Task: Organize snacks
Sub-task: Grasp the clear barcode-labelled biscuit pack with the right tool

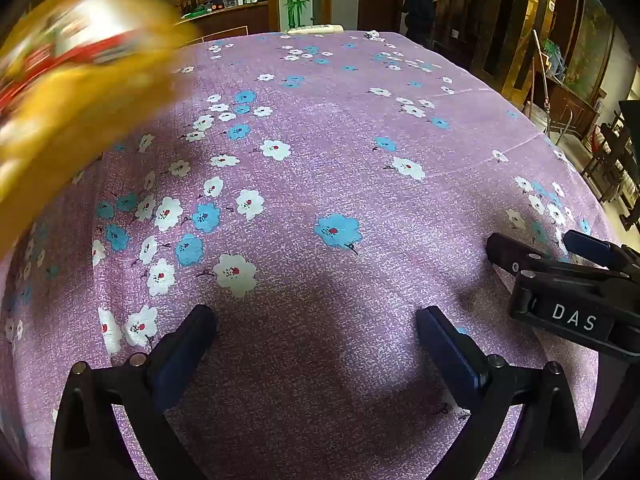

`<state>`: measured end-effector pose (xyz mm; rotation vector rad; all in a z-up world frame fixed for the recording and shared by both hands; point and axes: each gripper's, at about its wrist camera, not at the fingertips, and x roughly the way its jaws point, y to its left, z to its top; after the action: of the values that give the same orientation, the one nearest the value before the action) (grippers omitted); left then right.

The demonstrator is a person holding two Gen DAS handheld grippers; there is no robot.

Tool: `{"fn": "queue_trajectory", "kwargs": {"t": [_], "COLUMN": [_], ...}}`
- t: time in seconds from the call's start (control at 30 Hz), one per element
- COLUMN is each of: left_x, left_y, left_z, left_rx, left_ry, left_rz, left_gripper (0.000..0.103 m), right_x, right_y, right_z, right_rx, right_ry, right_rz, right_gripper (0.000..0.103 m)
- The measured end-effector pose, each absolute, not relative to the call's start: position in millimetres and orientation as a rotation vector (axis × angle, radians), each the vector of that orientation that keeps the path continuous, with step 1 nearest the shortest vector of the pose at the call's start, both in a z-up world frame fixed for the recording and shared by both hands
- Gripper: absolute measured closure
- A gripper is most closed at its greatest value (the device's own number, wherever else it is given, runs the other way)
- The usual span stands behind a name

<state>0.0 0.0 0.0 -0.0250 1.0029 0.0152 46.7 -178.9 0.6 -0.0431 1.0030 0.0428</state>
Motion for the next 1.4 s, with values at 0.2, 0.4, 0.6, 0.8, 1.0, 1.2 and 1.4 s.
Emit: {"fn": "queue_trajectory", "kwargs": {"t": [0.2,0.4,0.6,0.8,1.0,1.2,1.4], "left_x": [0.0,-0.3,-0.3,-0.5,1.0,2.1,2.1], "left_y": [0.0,-0.1,-0.1,0.1,-1.8,-3.3,-3.3], "left_z": [0.0,0.2,0.2,0.4,-1.0,-0.6,-0.6], "left_rx": [-0.025,-0.025,-0.025,-0.025,-0.025,-0.025,-0.025], "left_ry": [1.003,1.003,1.003,1.003,1.003,1.003,1.004], "left_rz": [0.015,0.015,0.015,0.015,0.015,0.015,0.015], "left_gripper": [0.001,0.001,0.001,0.001,0.001,0.001,0.001], "right_x": [46.8,46.8,46.8,49.1,48.1,49.2,48.5], "right_y": [-178.9,-179.0,-178.9,-178.0,-176.3,-179.1,-178.8], "right_z": [0.6,0.5,0.5,-0.9,0.9,0.8,0.8], "right_rx": [-0.041,-0.041,-0.041,-0.041,-0.043,-0.041,-0.041], "right_ry": [1.004,1.004,1.004,1.004,1.005,1.005,1.005], "right_rz": [0.044,0.044,0.044,0.044,0.043,0.044,0.044], "right_gripper": [0.0,0.0,0.0,0.0,0.0,0.0,0.0]}}
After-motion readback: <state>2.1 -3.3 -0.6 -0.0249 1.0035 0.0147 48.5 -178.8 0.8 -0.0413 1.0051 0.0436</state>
